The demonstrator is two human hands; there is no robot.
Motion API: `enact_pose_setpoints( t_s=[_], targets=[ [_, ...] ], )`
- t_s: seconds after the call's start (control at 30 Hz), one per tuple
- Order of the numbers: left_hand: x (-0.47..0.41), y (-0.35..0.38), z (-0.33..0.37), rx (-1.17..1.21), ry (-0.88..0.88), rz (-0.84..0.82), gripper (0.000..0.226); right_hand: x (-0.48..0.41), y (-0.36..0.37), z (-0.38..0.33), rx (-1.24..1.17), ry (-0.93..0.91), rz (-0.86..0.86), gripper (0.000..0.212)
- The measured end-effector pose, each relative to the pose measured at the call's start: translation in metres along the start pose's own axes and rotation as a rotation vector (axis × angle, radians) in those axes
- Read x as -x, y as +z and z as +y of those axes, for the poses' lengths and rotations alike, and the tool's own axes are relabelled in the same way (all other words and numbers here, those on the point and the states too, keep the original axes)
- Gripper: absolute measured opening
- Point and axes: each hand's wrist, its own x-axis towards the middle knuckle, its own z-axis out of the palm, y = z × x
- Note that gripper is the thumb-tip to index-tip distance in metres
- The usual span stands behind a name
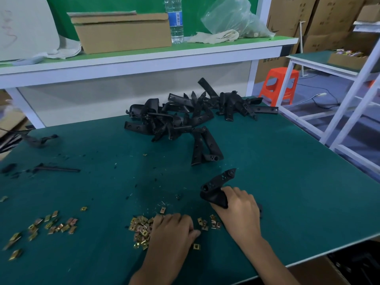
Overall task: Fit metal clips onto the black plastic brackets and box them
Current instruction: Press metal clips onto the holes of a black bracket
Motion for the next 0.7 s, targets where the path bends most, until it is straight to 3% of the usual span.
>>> enact_pose_setpoints(
  t_s=[0.13, 0.27, 0.4, 0.7],
  targets=[
    [0.006, -0.002, -0.007, -0.046, 0.052, -0.018, 0.037, 0.0, 0.0, -0.001, -0.011, -0.005, 0.012, 0.032],
    [0.01, -0.003, -0.013, 0.006, 0.111, -0.082, 0.025, 0.001, -0.001, -0.001, -0.013, 0.001, 0.018, 0.031],
    [0.008, -0.006, -0.017, 0.152, 0.107, -0.001, 0.005, 0.001, -0.002, -0.002, -0.022, -0.005, 0.007, 0.03],
    [-0.029, -0.04, -0.021, 0.978, -0.217, 0.168, 0.01, 0.004, -0.003, -0.008, -0.015, -0.067, -0.013, 0.033]
  ],
)
